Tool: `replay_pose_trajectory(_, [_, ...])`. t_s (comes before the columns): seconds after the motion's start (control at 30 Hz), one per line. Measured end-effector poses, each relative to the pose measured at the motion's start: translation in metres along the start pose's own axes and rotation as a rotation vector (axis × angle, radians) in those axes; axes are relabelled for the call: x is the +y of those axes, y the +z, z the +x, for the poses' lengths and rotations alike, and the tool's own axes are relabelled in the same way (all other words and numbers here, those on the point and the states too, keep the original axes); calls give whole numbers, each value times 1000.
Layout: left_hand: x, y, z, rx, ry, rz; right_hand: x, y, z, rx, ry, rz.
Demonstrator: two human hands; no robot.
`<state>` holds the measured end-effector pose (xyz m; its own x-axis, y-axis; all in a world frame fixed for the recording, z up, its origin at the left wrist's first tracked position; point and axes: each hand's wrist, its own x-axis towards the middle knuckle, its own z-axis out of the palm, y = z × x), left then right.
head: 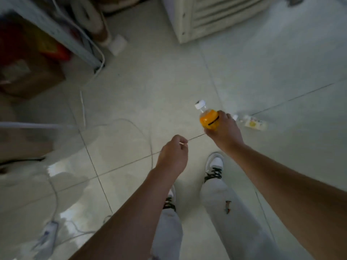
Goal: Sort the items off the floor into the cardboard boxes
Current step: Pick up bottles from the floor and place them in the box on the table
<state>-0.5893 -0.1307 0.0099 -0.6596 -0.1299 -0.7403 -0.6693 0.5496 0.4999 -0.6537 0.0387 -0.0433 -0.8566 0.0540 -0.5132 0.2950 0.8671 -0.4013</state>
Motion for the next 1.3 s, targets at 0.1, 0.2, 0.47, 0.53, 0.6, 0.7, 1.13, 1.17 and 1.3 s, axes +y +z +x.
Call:
replay_pose_trajectory(0.1, [90, -55, -82, 39, 100, 96, -39, -118, -78, 120, 53, 140])
replay_pose_trajectory(0.2, [180, -103, -172, 17, 238, 112, -77, -235, -161, 255, 51, 289])
replay_pose_trajectory(0.47, [319, -122, -396, -39, 784, 342, -84, -447, -411, 699, 49, 640])
replay_pose_trajectory(0.53, [334, -109, -432, -53, 880, 346, -73, -473, -462, 814, 49, 674])
replay_pose_trajectory(0.6, [348, -90, -464, -90, 954, 387, -55, -490, -507, 904, 60, 692])
replay_pose_trajectory(0.7, [369, -58, -514, -115, 1083, 486, -22, -504, -570, 1010, 86, 723])
replay_pose_trajectory(1.13, [353, 133, -724, -351, 1336, 581, 150, -477, -807, 1200, 270, 914])
replay_pose_trajectory(1.17, [350, 146, -734, -361, 1328, 578, 164, -471, -822, 1205, 286, 944])
replay_pose_trajectory(1.3, [339, 199, -772, -388, 1381, 612, 207, -447, -878, 1263, 341, 986])
